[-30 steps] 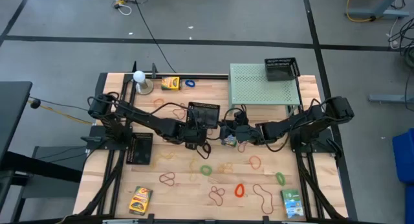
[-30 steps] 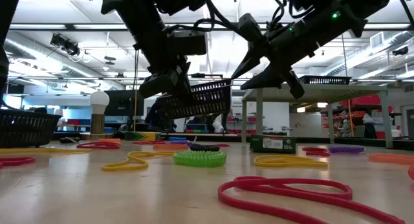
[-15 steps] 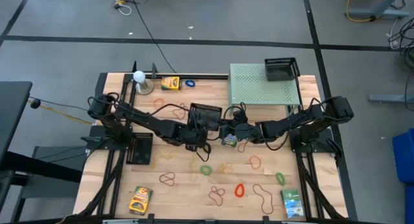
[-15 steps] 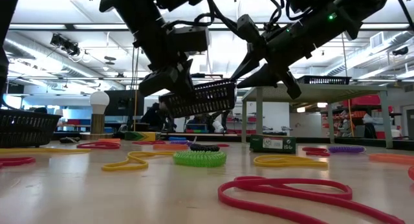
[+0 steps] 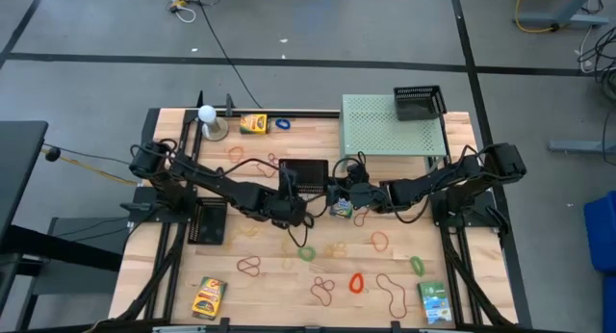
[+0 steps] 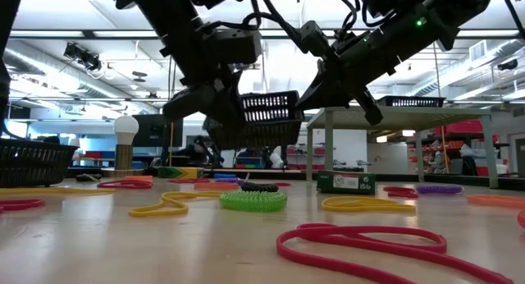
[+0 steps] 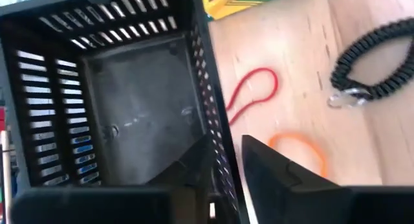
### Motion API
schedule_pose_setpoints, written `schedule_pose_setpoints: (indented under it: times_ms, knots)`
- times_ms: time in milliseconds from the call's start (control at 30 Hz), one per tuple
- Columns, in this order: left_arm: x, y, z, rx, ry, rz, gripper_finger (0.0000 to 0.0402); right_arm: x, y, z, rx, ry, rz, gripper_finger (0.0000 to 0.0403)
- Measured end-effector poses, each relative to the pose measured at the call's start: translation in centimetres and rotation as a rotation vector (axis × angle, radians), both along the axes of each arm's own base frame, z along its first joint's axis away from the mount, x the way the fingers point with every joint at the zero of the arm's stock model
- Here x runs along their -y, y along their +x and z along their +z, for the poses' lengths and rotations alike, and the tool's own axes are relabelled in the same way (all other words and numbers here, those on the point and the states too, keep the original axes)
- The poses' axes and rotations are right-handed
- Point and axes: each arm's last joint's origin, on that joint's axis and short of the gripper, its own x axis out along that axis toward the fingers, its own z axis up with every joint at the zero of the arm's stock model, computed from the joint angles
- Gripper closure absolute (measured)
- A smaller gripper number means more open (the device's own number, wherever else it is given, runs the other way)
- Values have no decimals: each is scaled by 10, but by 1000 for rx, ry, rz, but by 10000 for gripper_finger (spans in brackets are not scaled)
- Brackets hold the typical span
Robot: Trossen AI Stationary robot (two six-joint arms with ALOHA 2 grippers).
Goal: Pick & Place Office Desk Supplies
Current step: Put the top black bin on the shelf
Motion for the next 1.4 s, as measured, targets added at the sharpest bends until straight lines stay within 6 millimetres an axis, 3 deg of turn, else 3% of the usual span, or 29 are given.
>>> schedule_pose_setpoints:
  times_ms: [233,467,567,667,933,1133,1400]
  knots:
    - [4,-12,9,-45,46,-6,227,0,0,0,3,0,0,396]
    - [3,-35,53,57,-55,-5,177,0,0,0,-2,-12,5,395]
    - [-2,-52,77,137,-143,-8,175,-1,0,1,-6,-20,15,396]
    - [-12,-75,88,245,-212,-21,183,-5,1,4,13,-31,35,396]
    - [-37,-135,79,661,-383,-173,221,-13,-9,34,93,-64,120,396]
    - [-42,-167,72,942,-423,-277,245,-10,-39,77,144,-72,185,396]
    - [-45,-179,53,1035,-504,-354,269,5,-117,137,12,-28,136,396]
